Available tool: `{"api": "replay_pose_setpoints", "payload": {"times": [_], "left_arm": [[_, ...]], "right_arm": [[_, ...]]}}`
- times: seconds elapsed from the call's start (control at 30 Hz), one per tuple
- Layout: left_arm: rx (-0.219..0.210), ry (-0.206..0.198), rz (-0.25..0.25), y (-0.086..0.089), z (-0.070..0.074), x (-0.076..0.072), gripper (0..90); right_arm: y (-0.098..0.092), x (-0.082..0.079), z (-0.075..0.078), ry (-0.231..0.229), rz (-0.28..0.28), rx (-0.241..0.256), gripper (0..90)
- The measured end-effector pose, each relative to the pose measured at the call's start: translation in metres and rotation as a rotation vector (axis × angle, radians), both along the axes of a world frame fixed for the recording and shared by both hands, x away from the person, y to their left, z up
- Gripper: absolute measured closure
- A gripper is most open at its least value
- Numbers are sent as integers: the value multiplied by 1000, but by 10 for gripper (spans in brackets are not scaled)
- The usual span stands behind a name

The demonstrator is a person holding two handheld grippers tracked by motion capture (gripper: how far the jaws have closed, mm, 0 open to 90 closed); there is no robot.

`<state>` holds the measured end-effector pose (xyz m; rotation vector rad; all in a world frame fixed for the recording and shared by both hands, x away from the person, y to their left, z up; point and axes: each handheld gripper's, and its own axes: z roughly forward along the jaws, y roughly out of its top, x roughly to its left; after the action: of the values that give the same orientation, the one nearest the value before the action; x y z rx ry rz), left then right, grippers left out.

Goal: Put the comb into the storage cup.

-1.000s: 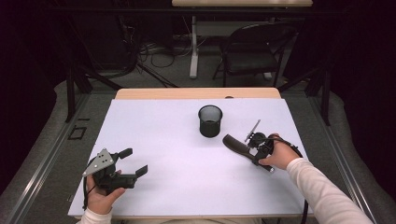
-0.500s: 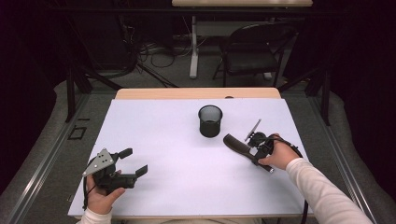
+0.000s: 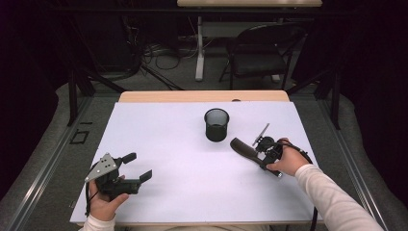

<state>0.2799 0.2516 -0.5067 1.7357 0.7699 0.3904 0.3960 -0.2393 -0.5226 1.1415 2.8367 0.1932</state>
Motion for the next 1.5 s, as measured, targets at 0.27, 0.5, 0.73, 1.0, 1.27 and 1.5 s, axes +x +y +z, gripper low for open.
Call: {"api": "replay_pose_setpoints", "payload": {"times": [0.27, 0.5, 0.73, 1.0, 1.27, 1.5], "left_arm": [[1, 0, 1, 0, 0, 0, 89], [2, -1, 0, 0, 0, 0, 89], [-11, 7, 2, 0, 0, 0, 100], [-12, 10, -4, 0, 0, 1, 100], [-22, 12, 1, 1, 0, 1, 105], [-12, 9, 1, 0, 0, 0, 105]], "right_arm": [[-1, -3, 4, -20, 14, 19, 729], [-2, -8, 10, -62, 4, 58, 729], [-5, -14, 19, -101, -1, 88, 729], [-4, -20, 25, -136, 6, 105, 729], [-3, -24, 32, -179, 0, 122, 729], [-2, -28, 40, -239, 21, 138, 729]]}}
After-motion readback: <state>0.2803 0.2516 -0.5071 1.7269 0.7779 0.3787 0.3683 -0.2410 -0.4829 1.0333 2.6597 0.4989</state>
